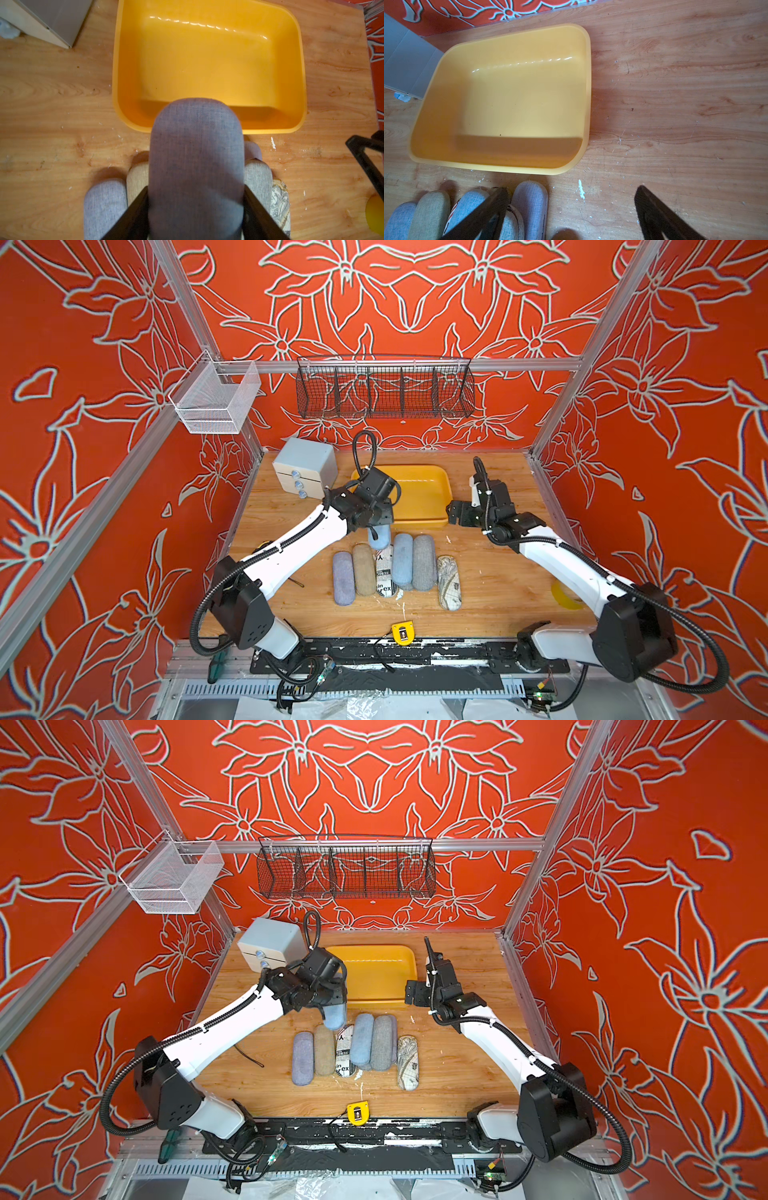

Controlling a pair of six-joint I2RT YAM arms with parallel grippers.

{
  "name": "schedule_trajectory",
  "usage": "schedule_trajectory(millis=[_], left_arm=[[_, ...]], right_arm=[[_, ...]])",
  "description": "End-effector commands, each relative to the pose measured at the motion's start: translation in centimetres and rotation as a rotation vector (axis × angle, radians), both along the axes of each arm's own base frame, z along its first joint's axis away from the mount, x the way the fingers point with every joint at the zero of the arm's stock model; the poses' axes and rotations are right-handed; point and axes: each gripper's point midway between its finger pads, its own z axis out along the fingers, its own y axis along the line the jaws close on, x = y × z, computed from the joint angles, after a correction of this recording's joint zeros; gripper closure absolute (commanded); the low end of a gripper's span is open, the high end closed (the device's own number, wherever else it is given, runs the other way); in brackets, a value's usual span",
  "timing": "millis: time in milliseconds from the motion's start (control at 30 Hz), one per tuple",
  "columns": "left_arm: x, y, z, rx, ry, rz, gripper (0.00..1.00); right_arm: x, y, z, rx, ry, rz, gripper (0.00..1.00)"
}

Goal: Put the glasses cases into the storage boxes
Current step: Place the glasses case in the storage box.

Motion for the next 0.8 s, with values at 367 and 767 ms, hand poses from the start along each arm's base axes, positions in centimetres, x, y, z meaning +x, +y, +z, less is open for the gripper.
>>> schedule_trajectory(millis=[367, 767], left_arm=[[11.0, 1.4, -3.5, 0.072, 0.054, -0.076, 0.46], [15.5, 2.9, -8.9, 0.18, 0.116, -0.042, 0.46]], right_arm=[[0.2, -0.2, -0.6, -0.004, 0.008, 0.004, 0.03], [0.4, 0.1, -1.4, -0.001, 0.016, 0.026, 0.03]])
